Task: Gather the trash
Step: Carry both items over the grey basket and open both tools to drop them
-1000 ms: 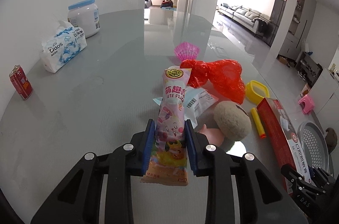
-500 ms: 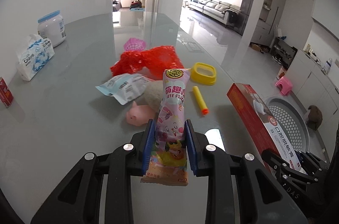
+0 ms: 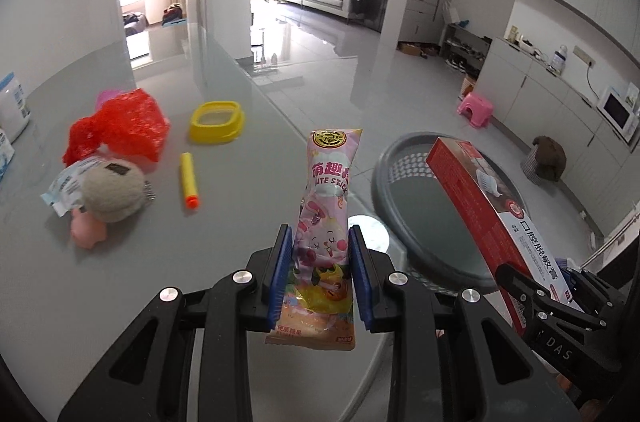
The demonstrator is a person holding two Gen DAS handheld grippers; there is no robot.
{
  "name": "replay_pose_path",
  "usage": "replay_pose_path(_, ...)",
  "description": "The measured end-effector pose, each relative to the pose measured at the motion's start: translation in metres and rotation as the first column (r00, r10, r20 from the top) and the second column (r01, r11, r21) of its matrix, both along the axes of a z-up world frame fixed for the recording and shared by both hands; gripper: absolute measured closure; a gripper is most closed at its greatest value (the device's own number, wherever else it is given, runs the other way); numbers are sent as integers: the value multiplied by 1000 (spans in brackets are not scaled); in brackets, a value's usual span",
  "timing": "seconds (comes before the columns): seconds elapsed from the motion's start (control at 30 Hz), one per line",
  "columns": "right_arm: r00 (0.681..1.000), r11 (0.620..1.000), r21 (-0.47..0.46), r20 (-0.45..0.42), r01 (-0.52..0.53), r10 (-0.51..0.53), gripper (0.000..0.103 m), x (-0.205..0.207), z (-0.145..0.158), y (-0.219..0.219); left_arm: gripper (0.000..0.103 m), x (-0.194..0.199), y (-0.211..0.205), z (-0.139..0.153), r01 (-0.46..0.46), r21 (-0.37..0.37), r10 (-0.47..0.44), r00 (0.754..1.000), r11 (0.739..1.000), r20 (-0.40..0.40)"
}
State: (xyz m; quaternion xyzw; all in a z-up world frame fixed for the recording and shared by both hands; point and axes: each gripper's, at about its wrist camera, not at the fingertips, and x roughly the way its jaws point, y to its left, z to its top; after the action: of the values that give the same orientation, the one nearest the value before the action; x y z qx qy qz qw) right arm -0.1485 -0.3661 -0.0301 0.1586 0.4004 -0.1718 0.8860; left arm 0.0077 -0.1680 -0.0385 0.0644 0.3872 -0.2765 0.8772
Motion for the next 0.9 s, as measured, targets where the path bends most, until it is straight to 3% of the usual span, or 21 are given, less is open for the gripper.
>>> replay_pose_path(0.23,995,995,31,-18,98,-97,51,-19,-11,-48,74,3,-76,-16,130,20,-129,991,991,-26)
replay_pose_path(0.47,991,988,78,-38,134,-132,51,-22,-29,-79,74,9,-125,-36,214,63,-211,976,975,-52)
replay_pose_path(0.9,994,985,137,-49,101,-95,51,-5,-47,-103,73,22,-149,-63,221,122,-208,972,968,-109)
